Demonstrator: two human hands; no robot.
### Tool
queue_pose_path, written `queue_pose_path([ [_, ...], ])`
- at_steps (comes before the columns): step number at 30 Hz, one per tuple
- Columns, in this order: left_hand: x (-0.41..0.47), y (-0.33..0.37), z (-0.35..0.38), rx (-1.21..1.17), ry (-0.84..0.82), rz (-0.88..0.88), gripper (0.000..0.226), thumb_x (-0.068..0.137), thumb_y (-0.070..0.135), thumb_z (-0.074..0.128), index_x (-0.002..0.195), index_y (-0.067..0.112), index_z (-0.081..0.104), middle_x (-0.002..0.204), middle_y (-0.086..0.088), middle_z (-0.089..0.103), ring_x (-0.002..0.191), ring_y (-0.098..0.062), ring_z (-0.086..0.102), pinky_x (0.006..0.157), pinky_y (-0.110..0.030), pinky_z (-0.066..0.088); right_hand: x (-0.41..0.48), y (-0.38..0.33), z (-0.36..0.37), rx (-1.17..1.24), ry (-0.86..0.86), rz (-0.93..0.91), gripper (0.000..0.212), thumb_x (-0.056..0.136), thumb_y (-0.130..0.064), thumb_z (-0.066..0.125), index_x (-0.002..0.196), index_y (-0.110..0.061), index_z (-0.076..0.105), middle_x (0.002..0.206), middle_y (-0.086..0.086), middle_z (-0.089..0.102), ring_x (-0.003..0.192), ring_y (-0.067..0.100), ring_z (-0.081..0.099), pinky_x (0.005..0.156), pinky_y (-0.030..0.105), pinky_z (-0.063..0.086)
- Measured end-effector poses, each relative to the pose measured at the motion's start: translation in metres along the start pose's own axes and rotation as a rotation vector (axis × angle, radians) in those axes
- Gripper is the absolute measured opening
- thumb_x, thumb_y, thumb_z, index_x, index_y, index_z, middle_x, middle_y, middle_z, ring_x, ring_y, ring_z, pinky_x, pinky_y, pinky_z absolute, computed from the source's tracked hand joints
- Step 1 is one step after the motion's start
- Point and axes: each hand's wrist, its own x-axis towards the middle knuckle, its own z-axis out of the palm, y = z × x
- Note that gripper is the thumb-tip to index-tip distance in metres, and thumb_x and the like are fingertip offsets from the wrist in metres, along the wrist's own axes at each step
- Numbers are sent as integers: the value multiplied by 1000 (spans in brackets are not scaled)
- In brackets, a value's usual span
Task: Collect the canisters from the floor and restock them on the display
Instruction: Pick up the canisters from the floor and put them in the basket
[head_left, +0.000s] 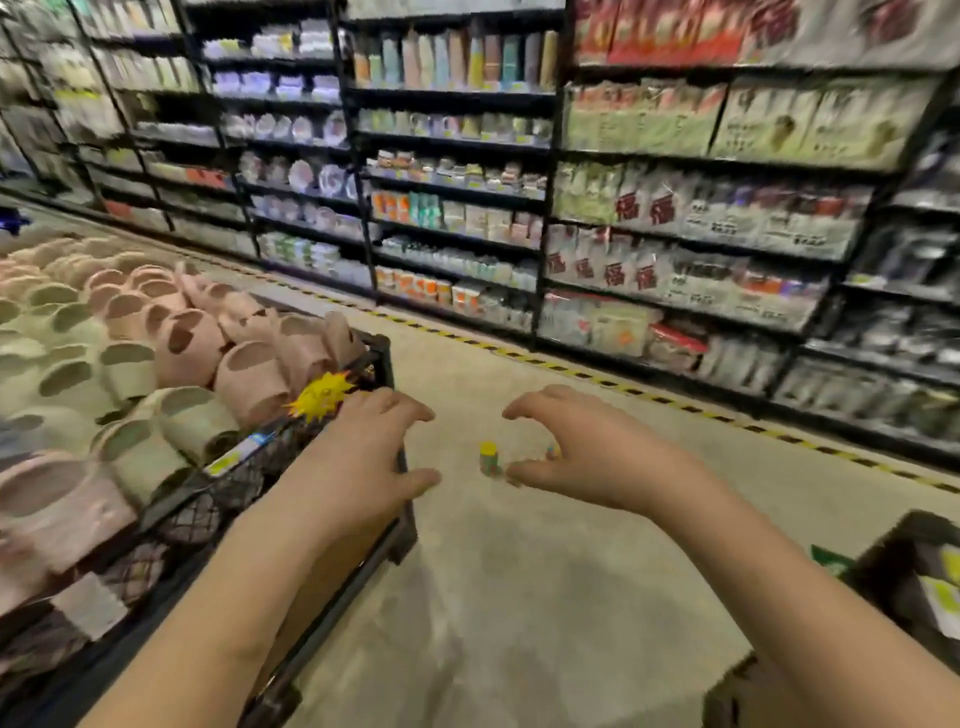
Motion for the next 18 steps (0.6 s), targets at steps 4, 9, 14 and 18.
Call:
queue_pose_path([
  [4,79,38,32,8,-70,71,65,89,52,67,146,32,43,150,8,38,142,-17,26,115,-32,28,10,80,-13,21,15,110,59,87,-58,66,140,-39,47,137,-13,49,123,12,53,102,37,48],
  [9,168,49,66,15,-154,98,64,90,52,65,147,33,42,150,9,38,140,-15,28,113,-30,31,46,156,-11,90,32,197,56,87,-53,68,138,-37,50,134,-12,51,115,10,57,99,36,49],
  [14,269,23,109,-8,-227,109,65,89,53,67,146,33,43,150,10,38,140,-14,27,113,-32,34,117,220,8,99,33,254,54,88,-53,67,137,-38,50,133,-14,51,118,10,56,96,35,50],
  [18,362,-20,144,-53,-249,94,67,87,52,70,145,32,44,148,11,38,138,-13,29,109,-33,39,205,268,19,96,6,278,53,89,-51,66,137,-38,50,135,-13,51,119,11,55,96,33,49],
])
